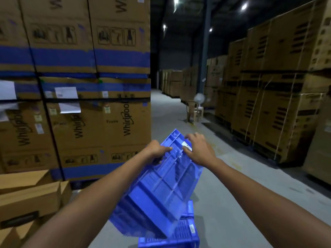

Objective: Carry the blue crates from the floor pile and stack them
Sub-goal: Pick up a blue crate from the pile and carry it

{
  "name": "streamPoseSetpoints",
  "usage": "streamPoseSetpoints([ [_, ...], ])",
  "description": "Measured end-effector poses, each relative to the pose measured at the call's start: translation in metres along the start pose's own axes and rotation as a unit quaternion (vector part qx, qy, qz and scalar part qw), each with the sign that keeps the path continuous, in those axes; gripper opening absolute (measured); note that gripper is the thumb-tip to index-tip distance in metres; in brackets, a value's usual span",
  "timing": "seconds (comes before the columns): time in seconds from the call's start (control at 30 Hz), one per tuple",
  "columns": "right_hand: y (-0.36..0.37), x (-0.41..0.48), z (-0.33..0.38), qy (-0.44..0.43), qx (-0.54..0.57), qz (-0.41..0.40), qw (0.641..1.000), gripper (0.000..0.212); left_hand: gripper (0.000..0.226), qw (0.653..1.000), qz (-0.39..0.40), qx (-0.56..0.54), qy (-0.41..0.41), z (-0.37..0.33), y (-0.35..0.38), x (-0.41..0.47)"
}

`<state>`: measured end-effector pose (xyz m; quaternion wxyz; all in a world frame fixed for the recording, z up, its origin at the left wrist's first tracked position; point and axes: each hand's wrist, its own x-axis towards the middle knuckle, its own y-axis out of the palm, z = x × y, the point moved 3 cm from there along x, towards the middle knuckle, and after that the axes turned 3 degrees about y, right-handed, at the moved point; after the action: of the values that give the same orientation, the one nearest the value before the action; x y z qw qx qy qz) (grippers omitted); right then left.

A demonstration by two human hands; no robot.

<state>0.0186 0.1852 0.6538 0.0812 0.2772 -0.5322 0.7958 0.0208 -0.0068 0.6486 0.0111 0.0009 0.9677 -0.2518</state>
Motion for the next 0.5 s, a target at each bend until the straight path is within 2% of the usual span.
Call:
streamPoseSetpoints([
  [0.07,-0.01,0.001,-0.004,0.019,-0.021,0.014,0.999,0.051,0.044,0.993,0.001,0.106,0.043,-0.009,-0.011,-0.001],
  [0.17,-0.018,-0.001,-0.016,0.052,-0.022,0.056,0.997,0.062,0.061,0.963,-0.009,0.258,0.083,-0.028,-0.015,-0.007],
  [0.27,-0.028,-0.006,-0.03,0.066,0.039,0.086,0.993,0.061,0.078,0.921,-0.054,0.359,0.142,-0.046,-0.004,-0.009],
  [0.33,-0.034,-0.009,-0.046,0.103,0.105,0.088,0.985,0.062,0.082,0.897,-0.066,0.399,0.18,-0.054,0.006,-0.005],
  [0.43,-0.042,-0.014,-0.076,0.18,0.236,0.092,0.951,0.066,0.076,0.883,-0.036,0.409,0.228,-0.065,0.028,0.003],
  [0.5,-0.05,-0.022,-0.096,0.234,0.354,0.095,0.9,0.063,0.07,0.879,0.006,0.393,0.269,-0.075,0.049,0.006],
])
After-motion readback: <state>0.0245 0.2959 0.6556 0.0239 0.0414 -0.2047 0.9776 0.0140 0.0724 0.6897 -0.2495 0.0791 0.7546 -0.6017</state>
